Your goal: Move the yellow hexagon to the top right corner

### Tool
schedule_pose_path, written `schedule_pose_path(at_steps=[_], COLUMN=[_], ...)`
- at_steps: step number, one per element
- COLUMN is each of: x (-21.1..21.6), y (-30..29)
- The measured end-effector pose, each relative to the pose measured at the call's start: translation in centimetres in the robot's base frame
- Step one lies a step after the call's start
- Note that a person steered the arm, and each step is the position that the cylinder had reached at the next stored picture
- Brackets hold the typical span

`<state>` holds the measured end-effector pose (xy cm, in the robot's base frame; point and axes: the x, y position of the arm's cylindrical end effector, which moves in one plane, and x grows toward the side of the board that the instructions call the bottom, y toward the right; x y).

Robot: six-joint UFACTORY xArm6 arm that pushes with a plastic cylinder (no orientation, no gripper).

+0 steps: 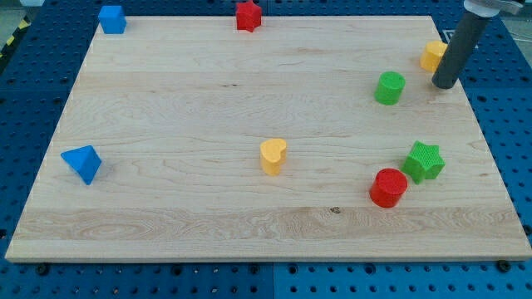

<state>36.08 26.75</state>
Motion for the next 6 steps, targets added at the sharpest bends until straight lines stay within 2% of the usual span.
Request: schedule_pose_path(at_steps=[2,6], x=[-1.6,-8.0], y=[-0.1,-0.2])
